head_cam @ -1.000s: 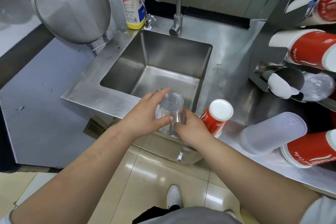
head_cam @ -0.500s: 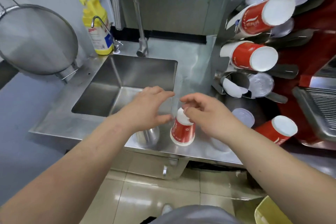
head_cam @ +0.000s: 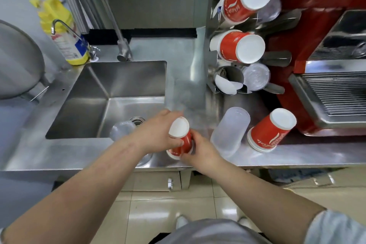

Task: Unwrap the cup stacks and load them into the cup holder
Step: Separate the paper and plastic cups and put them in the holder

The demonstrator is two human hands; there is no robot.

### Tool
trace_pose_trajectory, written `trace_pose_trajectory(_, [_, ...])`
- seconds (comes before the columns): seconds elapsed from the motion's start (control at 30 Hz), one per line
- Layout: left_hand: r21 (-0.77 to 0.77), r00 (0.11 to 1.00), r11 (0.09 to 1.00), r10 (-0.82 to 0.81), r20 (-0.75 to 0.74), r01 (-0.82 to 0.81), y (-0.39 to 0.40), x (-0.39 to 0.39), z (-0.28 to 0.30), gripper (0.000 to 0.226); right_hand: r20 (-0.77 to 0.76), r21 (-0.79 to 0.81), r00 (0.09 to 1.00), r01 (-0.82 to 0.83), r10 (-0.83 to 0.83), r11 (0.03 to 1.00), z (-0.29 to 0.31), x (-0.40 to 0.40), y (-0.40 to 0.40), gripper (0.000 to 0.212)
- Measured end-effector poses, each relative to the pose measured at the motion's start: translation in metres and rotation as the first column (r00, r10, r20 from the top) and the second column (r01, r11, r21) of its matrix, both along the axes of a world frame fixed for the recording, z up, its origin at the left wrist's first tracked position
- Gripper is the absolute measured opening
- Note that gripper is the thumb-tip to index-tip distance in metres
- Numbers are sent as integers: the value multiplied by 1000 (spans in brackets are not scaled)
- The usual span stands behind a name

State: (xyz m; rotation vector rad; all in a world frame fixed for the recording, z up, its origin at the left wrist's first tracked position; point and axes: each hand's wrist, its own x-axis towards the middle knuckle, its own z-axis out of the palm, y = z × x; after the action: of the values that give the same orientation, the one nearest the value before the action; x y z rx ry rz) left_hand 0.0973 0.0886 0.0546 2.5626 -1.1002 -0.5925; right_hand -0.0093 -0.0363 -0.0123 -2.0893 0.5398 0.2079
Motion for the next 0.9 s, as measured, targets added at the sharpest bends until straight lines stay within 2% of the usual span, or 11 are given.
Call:
trace_pose_trajectory(0.17, [-67,997,995,71,16,-70,4,-7,-10,72,36,-17,999,15,-14,1000,-13,-1,2,67])
trace_pose_trajectory(0.3, [-87,995,991,97,-29,-99,3,-8,-11,66,53,-36,999,1,1,999,-18,-2,-2,63])
trace_pose_trajectory(0.43, [-120,993,987,105,-55,-111,2,-12,0,64,63,-11,998,-6,6,1000,-14,-4,-7,66])
trace_pose_trajectory(0.53, [-177,994,978,103,-34,-108,5,-17,19,71,116,28,993,1,-4,1000,-4,-7,-10,69])
trace_pose_trajectory(0.77, [-381,982,924,96,162,-28,7,-36,91,75,346,150,937,-14,-39,989,60,-18,-17,63])
trace_pose_trajectory(0.9, [-498,968,867,104,228,25,-5,-53,127,77,474,127,878,6,-66,992,100,-35,-38,66])
